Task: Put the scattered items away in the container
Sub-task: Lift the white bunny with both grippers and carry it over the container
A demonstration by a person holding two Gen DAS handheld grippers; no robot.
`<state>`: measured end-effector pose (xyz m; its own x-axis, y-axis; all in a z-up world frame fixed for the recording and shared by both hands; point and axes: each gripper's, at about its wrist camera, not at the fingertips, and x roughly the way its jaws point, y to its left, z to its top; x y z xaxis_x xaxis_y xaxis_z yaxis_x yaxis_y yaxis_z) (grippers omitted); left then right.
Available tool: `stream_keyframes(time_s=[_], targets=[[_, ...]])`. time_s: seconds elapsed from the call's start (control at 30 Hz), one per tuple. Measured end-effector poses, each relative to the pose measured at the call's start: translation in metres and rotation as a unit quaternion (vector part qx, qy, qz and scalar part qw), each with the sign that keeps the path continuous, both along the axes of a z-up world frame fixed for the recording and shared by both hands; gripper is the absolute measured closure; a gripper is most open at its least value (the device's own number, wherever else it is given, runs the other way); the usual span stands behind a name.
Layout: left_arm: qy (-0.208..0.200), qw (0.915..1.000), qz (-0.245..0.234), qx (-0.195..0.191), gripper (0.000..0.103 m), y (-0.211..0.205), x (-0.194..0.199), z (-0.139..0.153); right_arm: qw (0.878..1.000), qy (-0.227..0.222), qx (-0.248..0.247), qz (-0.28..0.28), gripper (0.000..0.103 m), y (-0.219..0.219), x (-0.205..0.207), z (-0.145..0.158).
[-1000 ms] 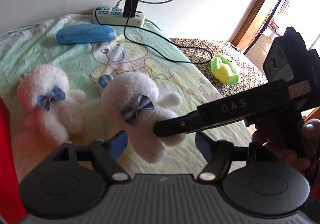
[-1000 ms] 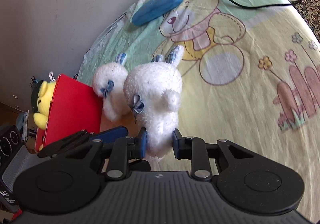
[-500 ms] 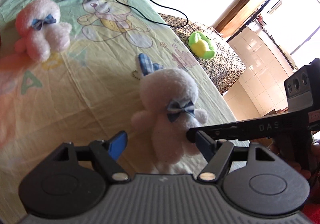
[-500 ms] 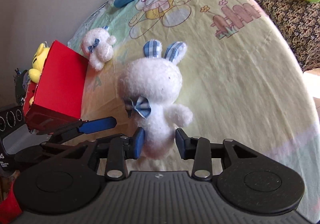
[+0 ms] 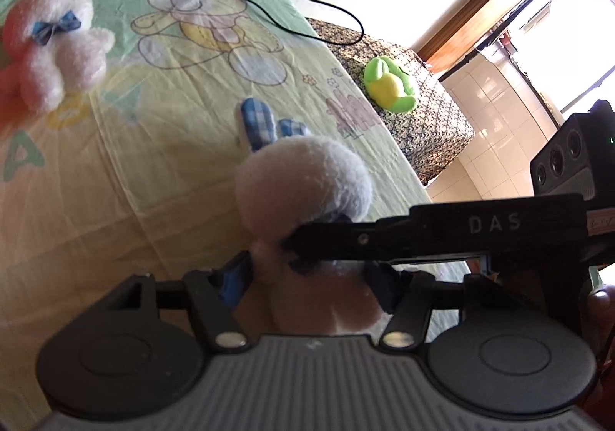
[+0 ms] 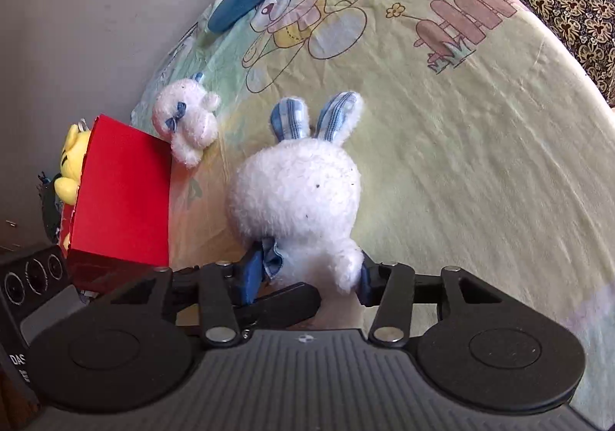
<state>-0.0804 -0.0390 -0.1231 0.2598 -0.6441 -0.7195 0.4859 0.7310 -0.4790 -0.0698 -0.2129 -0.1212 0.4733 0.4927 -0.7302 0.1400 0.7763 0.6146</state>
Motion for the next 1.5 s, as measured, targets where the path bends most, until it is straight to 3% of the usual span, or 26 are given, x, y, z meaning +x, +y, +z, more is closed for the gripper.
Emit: stream_keyframes(time_s=[0.1, 0.23, 0.5, 0.73, 0.93, 1.07, 1.3, 1.5], targets=[[-0.045, 0.9986, -0.018, 0.021, 0.043, 0.002, -0.022, 0.014, 0.999, -0.019, -0.022, 0.036, 0.055, 0.014, -0.012, 0.012], [-0.086, 0.9953, -0.018, 0.042, 0.043, 0.030, -0.049, 0.030, 0.995, -0.033, -0.012, 0.090, 0.056, 0.039, -0.023, 0.020], [-0.081, 0.9898, 0.073, 0.091, 0.043, 0.130, -0.092, 0.043, 0.976, -0.018, 0.040, 0.213, 0.056, 0.142, -0.022, 0.014], [-0.082, 0.9825, 0.127, 0.109, 0.043, 0.225, -0.117, 0.053, 0.956, -0.029, 0.027, 0.291, 0.055, 0.252, -0.026, 0.026], [-0.101, 0.9777, 0.131, 0.129, 0.043, 0.303, -0.126, 0.068, 0.953, -0.026, 0.042, 0.299, 0.055, 0.331, -0.031, 0.033], [-0.116, 0.9757, 0.129, 0.134, 0.042, 0.347, -0.129, 0.075, 0.954, -0.047, 0.042, 0.292, 0.055, 0.375, -0.036, 0.042], [-0.159, 0.9744, 0.092, 0.129, 0.042, 0.383, -0.124, 0.096, 0.959, -0.085, 0.036, 0.267, 0.055, 0.399, -0.041, 0.065], [-0.208, 0.9699, 0.080, 0.098, 0.042, 0.393, -0.107, 0.123, 0.961, -0.154, 0.004, 0.230, 0.055, 0.409, -0.034, 0.100]])
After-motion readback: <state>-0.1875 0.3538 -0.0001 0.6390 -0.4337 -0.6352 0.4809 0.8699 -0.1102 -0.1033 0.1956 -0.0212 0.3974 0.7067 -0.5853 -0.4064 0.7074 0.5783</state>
